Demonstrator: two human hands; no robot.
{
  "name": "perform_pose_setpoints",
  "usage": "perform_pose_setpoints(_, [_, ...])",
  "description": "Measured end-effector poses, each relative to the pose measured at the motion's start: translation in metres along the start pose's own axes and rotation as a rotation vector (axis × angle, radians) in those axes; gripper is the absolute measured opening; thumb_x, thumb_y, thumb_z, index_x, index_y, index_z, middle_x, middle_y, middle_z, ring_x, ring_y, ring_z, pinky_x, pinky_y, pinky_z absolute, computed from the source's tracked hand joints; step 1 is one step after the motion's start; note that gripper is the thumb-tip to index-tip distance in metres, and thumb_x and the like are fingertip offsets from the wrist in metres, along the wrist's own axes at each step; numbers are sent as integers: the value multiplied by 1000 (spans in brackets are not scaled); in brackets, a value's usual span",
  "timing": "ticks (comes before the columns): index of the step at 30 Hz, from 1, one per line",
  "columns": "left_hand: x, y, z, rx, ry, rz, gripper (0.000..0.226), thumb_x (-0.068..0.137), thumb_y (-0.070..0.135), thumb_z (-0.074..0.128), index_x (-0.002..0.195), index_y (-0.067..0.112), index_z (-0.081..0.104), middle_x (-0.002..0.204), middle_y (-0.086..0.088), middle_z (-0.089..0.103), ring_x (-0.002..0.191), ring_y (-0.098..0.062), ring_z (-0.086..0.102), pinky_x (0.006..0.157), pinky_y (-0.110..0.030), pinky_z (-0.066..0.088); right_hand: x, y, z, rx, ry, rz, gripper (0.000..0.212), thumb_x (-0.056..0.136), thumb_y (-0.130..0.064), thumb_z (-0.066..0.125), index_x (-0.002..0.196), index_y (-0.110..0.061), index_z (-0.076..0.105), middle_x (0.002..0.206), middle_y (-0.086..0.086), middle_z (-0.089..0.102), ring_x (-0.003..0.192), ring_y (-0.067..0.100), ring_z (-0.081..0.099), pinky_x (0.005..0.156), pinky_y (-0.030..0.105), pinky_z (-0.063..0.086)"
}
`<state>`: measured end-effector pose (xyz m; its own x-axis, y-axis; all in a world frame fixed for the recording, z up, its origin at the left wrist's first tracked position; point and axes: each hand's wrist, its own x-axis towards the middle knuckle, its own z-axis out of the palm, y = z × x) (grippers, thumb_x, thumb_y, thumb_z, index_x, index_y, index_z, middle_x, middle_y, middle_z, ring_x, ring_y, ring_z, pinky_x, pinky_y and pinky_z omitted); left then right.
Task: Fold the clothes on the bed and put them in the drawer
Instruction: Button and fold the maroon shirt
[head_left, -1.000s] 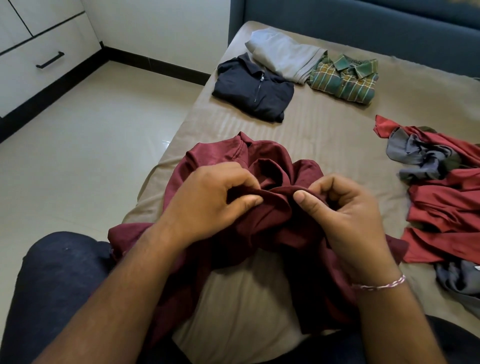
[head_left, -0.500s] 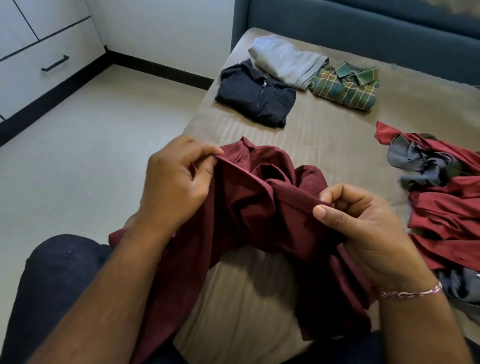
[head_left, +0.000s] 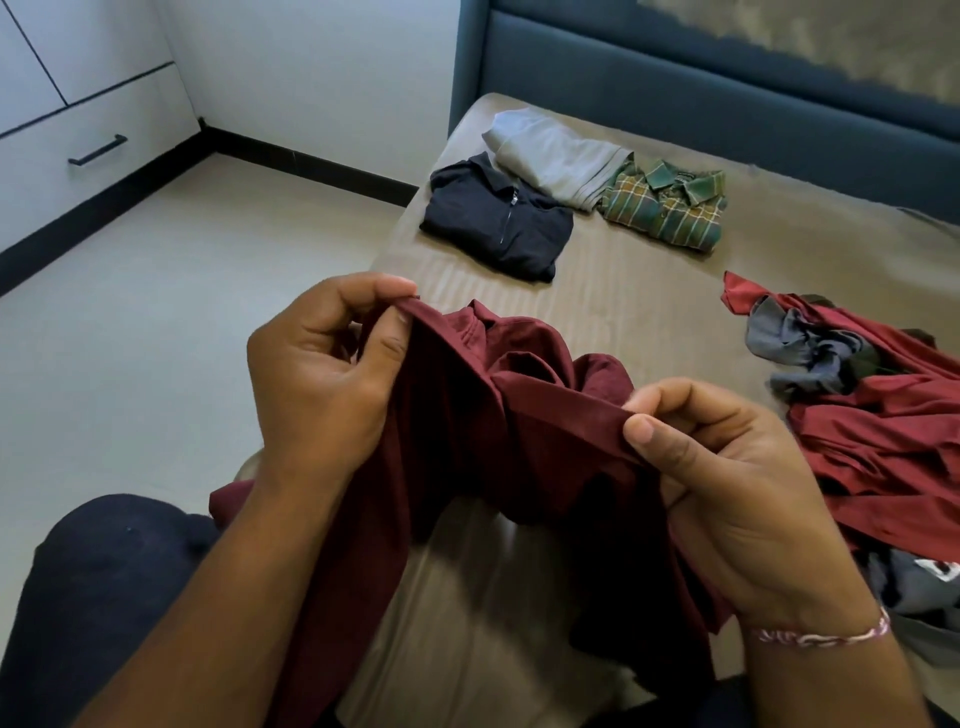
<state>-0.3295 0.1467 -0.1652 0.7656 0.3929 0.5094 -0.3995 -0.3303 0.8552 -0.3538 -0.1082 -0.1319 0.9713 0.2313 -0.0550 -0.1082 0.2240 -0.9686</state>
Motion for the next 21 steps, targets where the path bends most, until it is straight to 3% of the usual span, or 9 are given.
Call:
perform_pose_setpoints(2, [-4,11,1,9,-46,92,21,93,3,74,105,19,75,101,11,75,95,-7,73,86,-20,56,-5,-4,9,26,16,-6,16,75,-9,83,90,-8,78,88,16,72,80,23,70,78,28,62])
perform_pose_setpoints(7, [-17,33,6,-66,-244,346,15,86,-4,79,97,5,79,95,-3,77,90,-20,75,81,-37,59,-13,-14,25,-43,13,-63,31,72,-15,85,102,-10,77,91,15,72,87,25,68,88,34,57])
perform_pose_setpoints(11, [-24,41,3,-114,-311,478,11,84,-2,82,94,1,79,93,-3,78,89,-22,74,78,-38,58,-18,-25,42,-52,43,-123,27,71,-6,84,96,-12,75,86,18,72,82,29,69,84,35,59])
perform_pose_setpoints(18, [-25,41,-7,-91,-355,592,9,88,1,82,96,-1,79,96,-8,77,91,-28,72,79,-40,57,-26,-25,59,-70,89,-143,28,69,-9,80,94,-18,75,85,15,74,79,29,70,80,37,58])
perform_pose_setpoints(21, [-24,40,-9,-57,-375,640,6,90,3,81,95,-1,80,96,-8,77,90,-29,71,78,-40,56,-29,-27,63,-66,102,-162,27,70,-9,79,94,-19,76,84,15,75,77,25,73,75,31,61])
